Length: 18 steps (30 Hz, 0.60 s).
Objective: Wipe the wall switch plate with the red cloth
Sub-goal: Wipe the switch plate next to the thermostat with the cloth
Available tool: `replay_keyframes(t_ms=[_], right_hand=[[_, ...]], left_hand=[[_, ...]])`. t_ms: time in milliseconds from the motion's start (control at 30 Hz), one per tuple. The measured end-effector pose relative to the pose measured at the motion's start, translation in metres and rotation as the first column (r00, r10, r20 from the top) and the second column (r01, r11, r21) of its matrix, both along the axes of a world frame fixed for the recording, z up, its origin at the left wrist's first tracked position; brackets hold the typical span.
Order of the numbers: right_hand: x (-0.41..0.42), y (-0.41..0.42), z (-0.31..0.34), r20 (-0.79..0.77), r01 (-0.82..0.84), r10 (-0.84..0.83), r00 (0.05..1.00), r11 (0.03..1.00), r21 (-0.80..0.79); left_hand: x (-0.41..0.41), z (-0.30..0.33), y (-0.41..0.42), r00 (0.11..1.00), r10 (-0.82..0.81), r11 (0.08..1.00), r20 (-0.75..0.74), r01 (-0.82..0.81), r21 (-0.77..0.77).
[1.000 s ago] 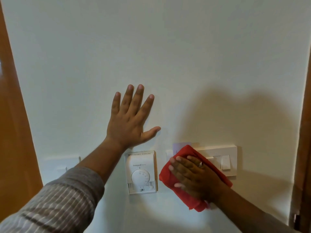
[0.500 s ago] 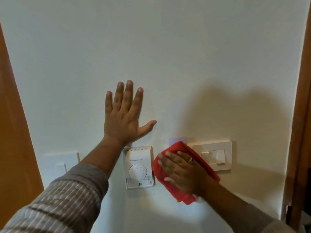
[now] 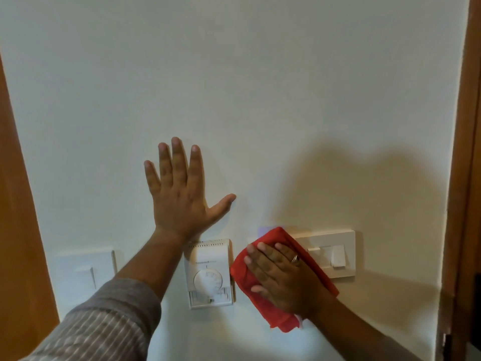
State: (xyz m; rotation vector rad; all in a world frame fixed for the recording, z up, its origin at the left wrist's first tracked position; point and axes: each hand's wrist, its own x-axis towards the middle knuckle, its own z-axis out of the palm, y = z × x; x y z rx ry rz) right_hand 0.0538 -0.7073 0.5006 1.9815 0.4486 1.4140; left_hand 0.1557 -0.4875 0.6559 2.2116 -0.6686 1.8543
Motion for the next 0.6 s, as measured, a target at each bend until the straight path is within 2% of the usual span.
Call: replay_keyframes(t_ms=[67, 133, 233, 267, 300, 367, 433, 500, 533, 600], right_hand=[[-0.002, -0.002, 0.004, 0.007, -0.009, 0.008, 1.0, 0.999, 0.052], [0.001, 0.012, 0.004, 0.071, 0.006, -0.025, 0.997, 0.968, 0.253], [0.011, 0.045, 0.003, 0.163, 0.01, -0.149, 0.975, 0.766, 0.643], [0.015, 0.052, 0.004, 0.171, -0.003, -0.165, 0.971, 0.713, 0.701], [0.017, 0.056, 0.005, 0.167, 0.0, -0.17, 0.971, 0.701, 0.713], [0.019, 0.052, 0.001, 0.141, 0.032, -0.148, 0.979, 0.791, 0.611], [0.013, 0.037, -0.006, 0.111, 0.044, -0.09, 0.99, 0.93, 0.365], [0.007, 0.019, -0.005, 0.084, 0.016, -0.028, 0.996, 0.989, 0.144], [0.006, 0.013, -0.002, 0.078, -0.005, -0.002, 0.997, 0.996, 0.092], [0.006, 0.015, 0.003, 0.097, -0.034, 0.022, 0.995, 0.99, 0.134]], left_hand=[[-0.001, 0.0, 0.0, 1.0, -0.009, 1.0, -0.014, 0.01, 0.002], [0.0, 0.001, 0.0, 1.0, -0.009, 1.0, -0.014, 0.009, 0.001], [-0.001, -0.001, -0.002, 1.0, 0.001, 1.0, -0.016, -0.001, -0.002], [-0.001, -0.001, -0.002, 1.0, -0.001, 1.0, -0.02, 0.001, -0.003], [-0.001, -0.001, -0.002, 1.0, -0.006, 1.0, -0.023, 0.006, -0.003], [0.0, 0.001, -0.002, 0.999, -0.017, 1.0, -0.029, 0.017, -0.003], [-0.002, 0.0, -0.002, 0.999, -0.032, 0.999, -0.037, 0.032, -0.004], [-0.003, 0.0, -0.001, 0.998, -0.042, 0.999, -0.046, 0.042, -0.006], [-0.004, 0.0, 0.0, 0.998, -0.046, 0.999, -0.048, 0.046, -0.005], [-0.003, 0.0, 0.0, 0.998, -0.051, 0.999, -0.039, 0.051, -0.006]])
